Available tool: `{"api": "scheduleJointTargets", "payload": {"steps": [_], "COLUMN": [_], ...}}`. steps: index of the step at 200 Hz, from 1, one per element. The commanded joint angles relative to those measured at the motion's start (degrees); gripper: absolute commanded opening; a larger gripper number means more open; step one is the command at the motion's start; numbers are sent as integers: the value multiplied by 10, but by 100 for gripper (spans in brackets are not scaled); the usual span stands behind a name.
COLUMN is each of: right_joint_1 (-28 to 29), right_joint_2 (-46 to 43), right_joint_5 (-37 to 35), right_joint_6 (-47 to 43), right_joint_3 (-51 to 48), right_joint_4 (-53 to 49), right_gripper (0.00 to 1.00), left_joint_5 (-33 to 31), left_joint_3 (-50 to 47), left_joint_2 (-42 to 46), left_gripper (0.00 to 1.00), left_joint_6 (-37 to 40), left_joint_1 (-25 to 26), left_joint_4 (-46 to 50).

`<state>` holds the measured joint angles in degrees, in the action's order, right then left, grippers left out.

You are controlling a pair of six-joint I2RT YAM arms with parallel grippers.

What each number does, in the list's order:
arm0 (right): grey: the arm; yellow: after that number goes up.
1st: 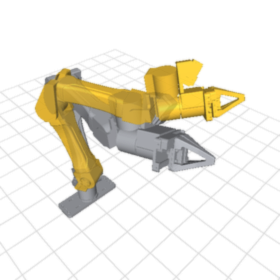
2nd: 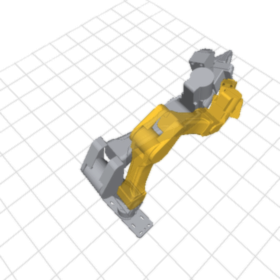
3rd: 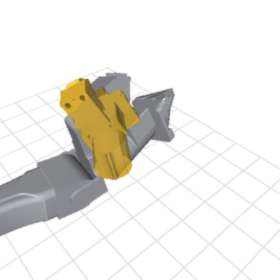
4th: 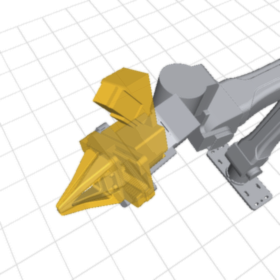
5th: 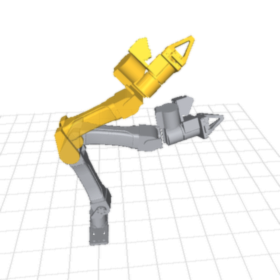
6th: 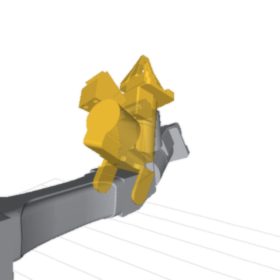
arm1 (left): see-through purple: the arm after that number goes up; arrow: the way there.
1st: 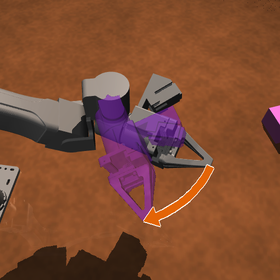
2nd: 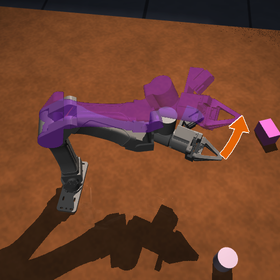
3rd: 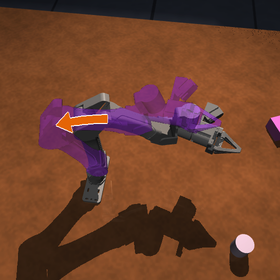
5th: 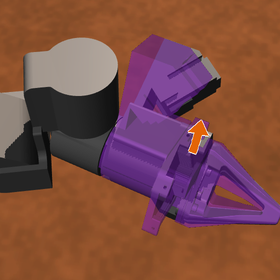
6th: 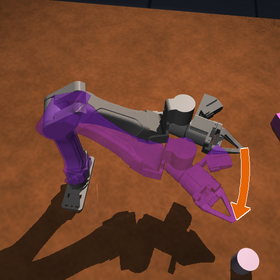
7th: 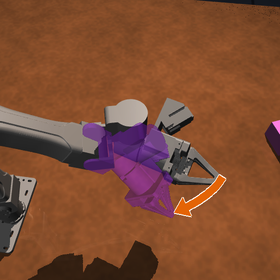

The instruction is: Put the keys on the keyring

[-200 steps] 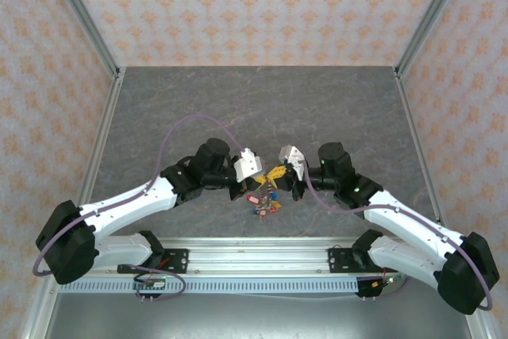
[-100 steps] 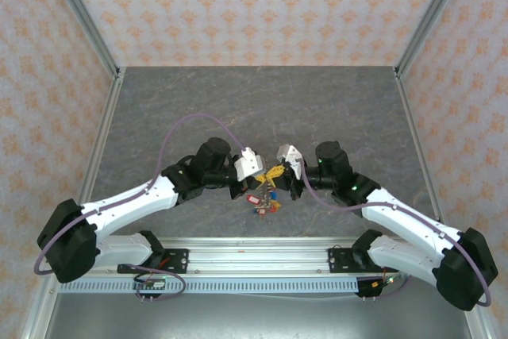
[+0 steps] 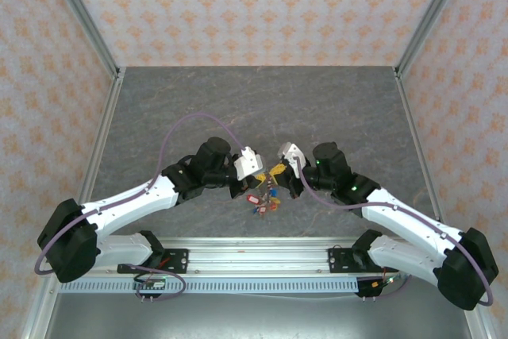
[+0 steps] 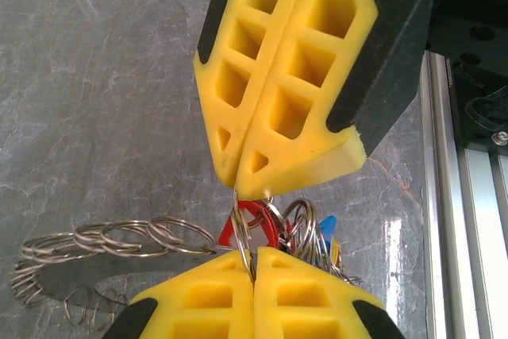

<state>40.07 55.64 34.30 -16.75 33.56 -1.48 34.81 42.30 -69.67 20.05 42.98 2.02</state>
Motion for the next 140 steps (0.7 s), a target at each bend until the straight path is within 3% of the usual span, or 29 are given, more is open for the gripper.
{"api": "scheduleJointTargets", "payload": {"steps": [1, 47, 78, 140], "right_joint_1": [-7, -6, -7, -7], "right_joint_2": [-4, -2, -2, -9], "right_joint_5": [-81, -81, -92, -79], "right_joint_6": [29, 35, 12, -16], "right_joint_3": [21, 19, 25, 27], "right_joint_4": [-2, -20, -52, -71], "right_gripper": [0, 0, 10, 15], "left_joint_5": [41, 35, 34, 40], "left_joint_3": [17, 14, 16, 17], "left_joint_2": [12, 12, 11, 11], "left_gripper": [0, 0, 0, 0], "left_joint_6": [21, 23, 23, 31], "left_joint_1": [7, 7, 7, 7], "left_joint_4": [-23, -26, -29, -23]}}
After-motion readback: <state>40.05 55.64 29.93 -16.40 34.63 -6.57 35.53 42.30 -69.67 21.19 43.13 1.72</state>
